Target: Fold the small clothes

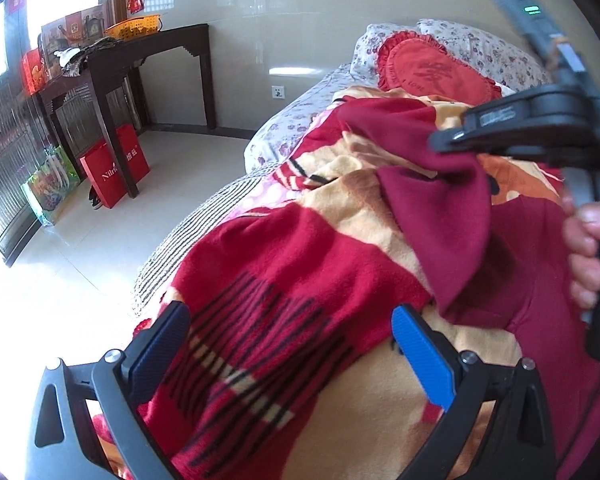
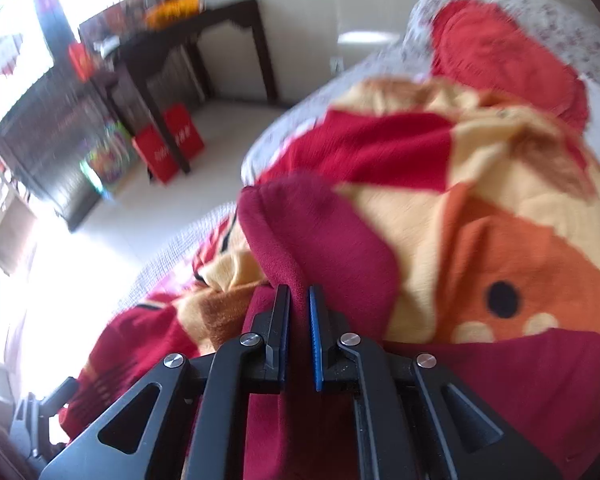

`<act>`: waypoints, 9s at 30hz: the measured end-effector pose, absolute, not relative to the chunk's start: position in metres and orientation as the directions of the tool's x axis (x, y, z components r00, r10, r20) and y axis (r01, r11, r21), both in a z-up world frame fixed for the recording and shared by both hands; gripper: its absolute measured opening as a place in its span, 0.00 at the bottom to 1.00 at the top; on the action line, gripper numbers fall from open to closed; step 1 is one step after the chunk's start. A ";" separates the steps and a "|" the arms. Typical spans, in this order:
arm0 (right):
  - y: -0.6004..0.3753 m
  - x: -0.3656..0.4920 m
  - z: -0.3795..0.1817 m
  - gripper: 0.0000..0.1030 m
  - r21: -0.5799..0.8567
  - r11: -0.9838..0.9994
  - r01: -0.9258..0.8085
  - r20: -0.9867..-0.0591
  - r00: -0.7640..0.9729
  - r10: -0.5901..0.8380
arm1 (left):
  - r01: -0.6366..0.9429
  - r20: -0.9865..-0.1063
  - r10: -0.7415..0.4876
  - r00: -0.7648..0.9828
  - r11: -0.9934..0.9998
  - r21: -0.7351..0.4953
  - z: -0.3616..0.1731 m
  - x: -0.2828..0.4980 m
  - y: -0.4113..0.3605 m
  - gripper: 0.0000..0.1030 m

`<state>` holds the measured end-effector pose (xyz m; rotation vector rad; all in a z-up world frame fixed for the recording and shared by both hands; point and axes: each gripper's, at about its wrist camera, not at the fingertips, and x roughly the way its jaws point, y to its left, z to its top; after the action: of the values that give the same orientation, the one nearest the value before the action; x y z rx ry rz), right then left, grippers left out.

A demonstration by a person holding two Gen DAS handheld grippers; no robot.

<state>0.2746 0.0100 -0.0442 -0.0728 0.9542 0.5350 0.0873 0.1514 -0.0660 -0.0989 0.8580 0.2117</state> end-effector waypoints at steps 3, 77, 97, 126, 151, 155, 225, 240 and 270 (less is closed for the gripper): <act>-0.027 0.255 -0.017 0.00 0.231 0.872 -0.431 -0.740 0.505 0.445 | -0.214 -0.752 0.138 0.645 0.977 -0.004 -0.061 0.086 0.141 1.00; -0.097 0.300 -0.091 0.00 0.222 0.815 -0.535 -0.792 0.388 0.471 | 0.059 -0.833 -0.036 0.551 0.998 -0.004 -0.089 0.081 0.027 1.00; -0.222 0.129 -0.070 0.18 0.354 0.822 -0.446 -0.814 0.287 0.506 | 0.047 -0.844 -0.032 0.535 0.999 -0.009 -0.082 0.084 0.013 1.00; -0.103 0.080 -0.130 0.00 0.568 0.772 -0.286 -0.767 0.156 0.622 | -0.117 -0.783 0.104 0.613 0.992 0.040 -0.015 0.079 0.065 1.00; -0.463 0.174 -0.055 0.00 0.023 0.998 0.063 -0.815 0.579 -0.018 | 0.140 -0.849 0.005 0.529 0.986 0.094 -0.069 0.100 -0.079 1.00; -0.510 0.139 -0.013 0.00 0.183 0.968 0.171 -0.716 0.698 0.012 | 0.144 -0.848 -0.006 0.530 0.986 0.084 -0.068 0.103 -0.084 1.00; -0.266 0.246 -0.041 0.13 0.647 0.695 -0.315 -0.697 0.127 0.706 | 0.090 -0.829 -0.049 0.558 0.996 0.002 -0.045 0.133 -0.009 1.00; -0.456 0.153 -0.091 0.28 0.509 0.852 0.124 -0.808 0.411 0.423 | 0.086 -0.860 0.007 0.510 0.995 0.059 -0.084 0.179 -0.047 0.91; -0.425 0.104 -0.072 0.17 0.405 0.911 0.079 -0.817 0.480 0.321 | 0.111 -0.860 0.048 0.507 0.987 0.120 -0.080 0.162 -0.059 0.91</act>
<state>0.1038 -0.4251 -0.0725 0.4189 1.0686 0.1532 0.1616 -0.0591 -0.0803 0.1677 1.0394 -0.0382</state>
